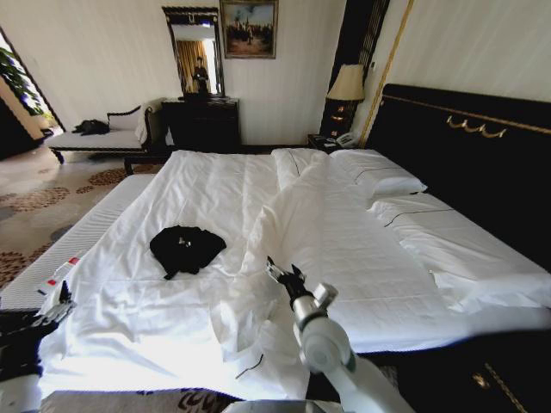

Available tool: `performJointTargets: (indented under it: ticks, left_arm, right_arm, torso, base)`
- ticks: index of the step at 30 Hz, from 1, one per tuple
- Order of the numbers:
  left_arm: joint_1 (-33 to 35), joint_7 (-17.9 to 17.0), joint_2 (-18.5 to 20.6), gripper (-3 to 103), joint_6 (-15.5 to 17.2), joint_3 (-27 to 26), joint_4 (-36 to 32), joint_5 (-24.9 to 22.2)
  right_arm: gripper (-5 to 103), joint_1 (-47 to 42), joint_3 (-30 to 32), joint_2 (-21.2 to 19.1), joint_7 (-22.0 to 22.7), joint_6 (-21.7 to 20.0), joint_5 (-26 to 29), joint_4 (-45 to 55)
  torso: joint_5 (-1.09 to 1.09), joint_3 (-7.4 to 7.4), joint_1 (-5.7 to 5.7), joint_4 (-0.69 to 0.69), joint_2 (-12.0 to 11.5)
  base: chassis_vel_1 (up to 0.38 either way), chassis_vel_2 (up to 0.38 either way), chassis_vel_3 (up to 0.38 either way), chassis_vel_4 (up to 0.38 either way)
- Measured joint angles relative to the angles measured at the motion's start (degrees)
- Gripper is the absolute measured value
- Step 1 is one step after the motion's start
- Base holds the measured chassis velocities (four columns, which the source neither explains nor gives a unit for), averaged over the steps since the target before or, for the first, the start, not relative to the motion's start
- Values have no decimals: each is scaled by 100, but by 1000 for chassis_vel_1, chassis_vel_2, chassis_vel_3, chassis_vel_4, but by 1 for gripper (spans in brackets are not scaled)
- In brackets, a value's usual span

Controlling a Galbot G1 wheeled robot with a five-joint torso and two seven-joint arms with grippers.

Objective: Fold the clothes on the bed.

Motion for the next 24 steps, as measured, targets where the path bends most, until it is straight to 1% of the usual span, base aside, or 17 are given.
performJointTargets:
  ticks: [1, 2, 4, 6, 8, 10, 11, 12, 15, 16, 19, 21, 22, 24]
  left_arm:
    - [17, -3, -15, 100, -6, -22, -26, 1]
    - [17, -3, -15, 100, -6, -22, -26, 1]
    - [52, -10, -50, 100, -16, -70, -83, 1]
    - [79, -12, -81, 100, -25, -94, -123, 2]
    - [87, -14, -93, 100, -31, -99, -136, 7]
    - [103, -19, -122, 100, -44, -100, -172, 41]
    - [103, -19, -122, 100, -44, -100, -172, 41]
    - [109, -21, -132, 100, -51, -100, -184, 52]
    - [123, -24, -163, 100, -68, -98, -213, 98]
    - [123, -24, -163, 100, -68, -98, -213, 98]
    - [130, -26, -192, 100, -78, -73, -230, 149]
    - [134, -27, -209, 100, -83, -54, -241, 182]
    - [134, -27, -209, 100, -83, -54, -241, 182]
    - [135, -29, -227, 100, -88, -32, -246, 215]
  right_arm:
    - [100, 174, -78, -62, 98, -91, 168, 3]
    - [100, 174, -78, -62, 98, -91, 168, 3]
    - [100, 451, -274, -186, 353, -339, 479, 83]
    - [100, 538, -481, -246, 577, -574, 617, 152]
    - [100, 535, -551, -255, 625, -635, 624, 159]
    - [100, 419, -772, -231, 656, -710, 475, 109]
    - [100, 419, -772, -231, 656, -710, 475, 109]
    - [100, 364, -832, -193, 639, -711, 364, 68]
    - [100, 242, -976, -17, 473, -672, 52, -3]
    - [100, 242, -976, -17, 473, -672, 52, -3]
    - [100, 256, -1061, 198, 369, -629, -105, -11]
    - [100, 288, -1115, 272, 236, -552, -313, -67]
    - [100, 288, -1115, 272, 236, -552, -313, -67]
    - [100, 311, -1223, 302, 87, -464, -605, -155]
  torso:
    - [0, 0, 0, 1, 0]
    - [0, 0, 0, 1, 0]
    - [0, 0, 0, 0, 0]
    - [0, 0, 0, 0, 0]
    - [0, 0, 0, -1, 0]
    - [0, 0, 0, -1, 0]
    - [0, 0, 0, -1, 0]
    - [0, -1, 0, -1, 0]
    - [0, 0, 0, -1, 0]
    - [0, 0, 0, -1, 0]
    - [-1, -1, -1, -1, 0]
    - [0, -1, 0, -1, 0]
    - [0, -1, 0, -1, 0]
    - [0, -1, 0, 0, 0]
  base:
    - [0, 0, 0, 0]
    - [0, 0, 0, 0]
    - [0, 0, 0, 0]
    - [0, 0, 0, 0]
    - [0, 0, 0, 0]
    - [0, 0, 0, 0]
    - [0, 0, 0, 0]
    - [0, 0, 0, 0]
    - [0, 0, 0, 0]
    - [0, 0, 0, 0]
    - [0, 0, 0, 0]
    - [0, 0, 0, 0]
    - [0, 0, 0, 0]
    - [0, 0, 0, 0]
